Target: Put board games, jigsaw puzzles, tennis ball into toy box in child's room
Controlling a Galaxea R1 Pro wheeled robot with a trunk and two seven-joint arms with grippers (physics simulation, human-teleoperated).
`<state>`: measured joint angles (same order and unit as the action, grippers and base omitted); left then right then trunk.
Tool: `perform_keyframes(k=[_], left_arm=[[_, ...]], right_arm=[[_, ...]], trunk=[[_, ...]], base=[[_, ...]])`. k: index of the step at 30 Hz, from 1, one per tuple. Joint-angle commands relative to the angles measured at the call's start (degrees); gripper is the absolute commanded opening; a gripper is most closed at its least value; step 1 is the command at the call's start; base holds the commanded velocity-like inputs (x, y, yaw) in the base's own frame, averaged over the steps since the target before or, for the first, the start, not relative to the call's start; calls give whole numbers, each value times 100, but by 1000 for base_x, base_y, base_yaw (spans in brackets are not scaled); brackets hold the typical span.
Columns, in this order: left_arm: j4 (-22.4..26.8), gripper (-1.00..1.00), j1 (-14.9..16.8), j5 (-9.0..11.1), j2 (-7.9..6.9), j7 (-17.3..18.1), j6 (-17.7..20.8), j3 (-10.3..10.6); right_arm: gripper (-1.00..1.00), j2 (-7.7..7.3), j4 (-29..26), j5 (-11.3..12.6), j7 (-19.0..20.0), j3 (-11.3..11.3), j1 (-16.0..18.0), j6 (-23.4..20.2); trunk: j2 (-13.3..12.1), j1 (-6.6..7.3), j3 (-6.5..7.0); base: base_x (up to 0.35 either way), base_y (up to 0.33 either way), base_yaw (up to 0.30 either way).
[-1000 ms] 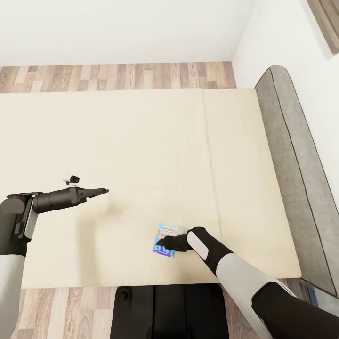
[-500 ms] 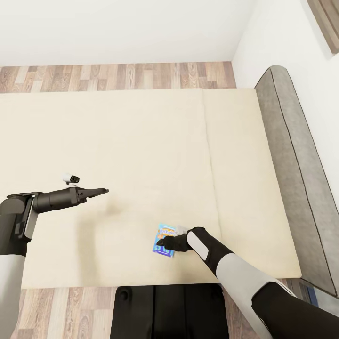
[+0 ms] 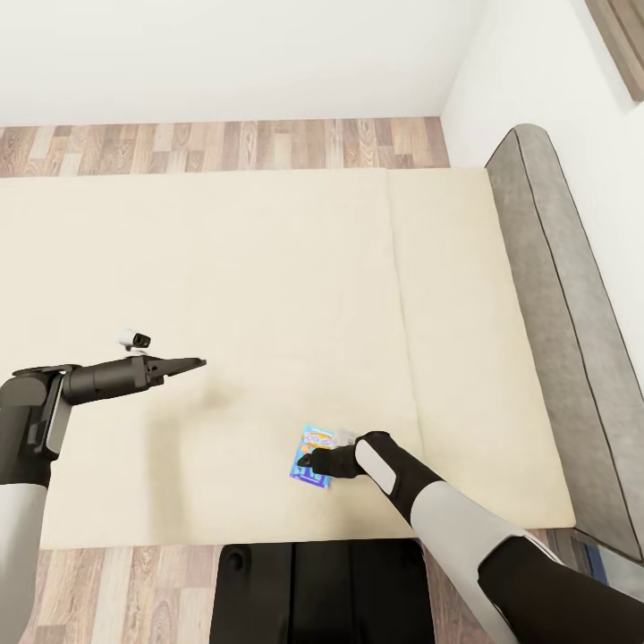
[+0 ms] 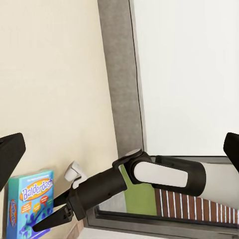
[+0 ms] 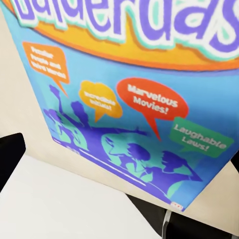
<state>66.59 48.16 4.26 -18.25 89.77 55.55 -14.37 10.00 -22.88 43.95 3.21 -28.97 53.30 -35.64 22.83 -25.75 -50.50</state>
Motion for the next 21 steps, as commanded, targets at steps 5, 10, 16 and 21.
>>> perform_keyframes(k=[5, 10, 16, 21], left_arm=[[3, 100, 1, -5, -3, 23, 61, 2], [3, 100, 1, -4, -3, 23, 61, -2], [2, 100, 1, -4, -3, 23, 61, -4], [3, 100, 1, -4, -3, 23, 61, -4]], right_arm=[[100, 0, 3, -36, 30, -19, 5, -13], [100, 0, 3, -36, 30, -20, 4, -13], [100, 0, -10, -36, 33, -21, 4, -18], [100, 0, -21, -43, 57, -17, 5, -52]], trunk=[[9, -3, -6], [9, -3, -6], [9, -3, -6], [9, -3, -6]], base=[[0, 5, 0], [0, 0, 0], [0, 0, 0], [0, 0, 0]])
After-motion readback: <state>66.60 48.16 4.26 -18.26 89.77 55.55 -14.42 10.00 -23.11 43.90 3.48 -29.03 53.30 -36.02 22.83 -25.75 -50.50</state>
